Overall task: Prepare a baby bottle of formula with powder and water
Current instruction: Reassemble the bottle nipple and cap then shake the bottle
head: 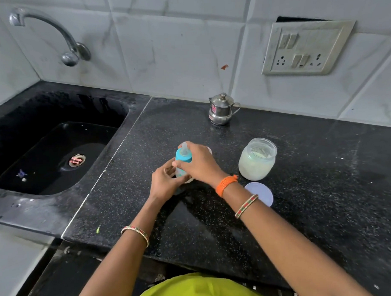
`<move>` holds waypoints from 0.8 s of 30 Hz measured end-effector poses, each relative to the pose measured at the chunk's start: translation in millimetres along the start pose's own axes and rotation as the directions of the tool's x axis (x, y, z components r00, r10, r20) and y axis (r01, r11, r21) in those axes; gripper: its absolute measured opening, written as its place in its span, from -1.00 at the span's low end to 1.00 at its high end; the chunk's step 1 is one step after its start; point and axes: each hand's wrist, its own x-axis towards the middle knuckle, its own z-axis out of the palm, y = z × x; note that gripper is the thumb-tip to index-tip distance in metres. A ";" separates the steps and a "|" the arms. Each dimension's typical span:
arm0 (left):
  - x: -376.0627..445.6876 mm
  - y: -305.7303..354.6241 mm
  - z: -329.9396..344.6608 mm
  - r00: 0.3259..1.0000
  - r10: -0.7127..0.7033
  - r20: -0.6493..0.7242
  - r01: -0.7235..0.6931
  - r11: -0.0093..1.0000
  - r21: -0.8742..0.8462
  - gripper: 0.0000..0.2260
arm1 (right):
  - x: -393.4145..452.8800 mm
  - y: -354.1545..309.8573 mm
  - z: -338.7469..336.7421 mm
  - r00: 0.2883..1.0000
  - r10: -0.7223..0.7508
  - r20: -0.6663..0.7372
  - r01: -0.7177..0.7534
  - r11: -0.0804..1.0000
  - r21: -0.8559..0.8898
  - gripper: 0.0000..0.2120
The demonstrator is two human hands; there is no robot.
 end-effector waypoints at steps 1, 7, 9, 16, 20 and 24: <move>1.0 -2.2 -1.5 0.999 -0.008 0.034 0.008 1.000 -0.004 -0.52 | 4.3 3.3 -8.0 0.990 0.003 0.139 -0.013 0.997 0.071 -0.59; 9.1 2.2 -8.1 0.968 -0.060 0.245 0.058 0.998 0.014 -0.50 | 10.7 17.4 -19.1 0.938 -0.110 0.330 0.043 0.978 0.204 -0.61; 8.2 13.4 -5.7 0.978 -0.035 0.206 0.037 0.999 -0.009 -0.53 | 9.6 15.7 -12.9 0.971 -0.081 0.223 0.005 0.947 0.321 -0.66; -0.7 98.4 2.2 0.974 -0.060 0.219 0.145 0.908 -0.394 -0.48 | 27.6 -8.0 -59.8 0.937 -0.171 0.306 -0.224 0.380 0.898 -0.66; -1.3 132.7 -2.5 0.898 0.019 0.439 0.242 0.812 -0.530 -0.53 | 35.3 -27.7 -83.7 0.837 -0.404 0.368 -0.258 0.300 0.918 -0.42; -3.5 147.2 -8.5 0.759 0.041 0.649 0.452 0.685 -0.571 -0.37 | 33.1 -45.3 -90.4 0.740 -0.548 0.391 -0.286 0.270 0.919 -0.63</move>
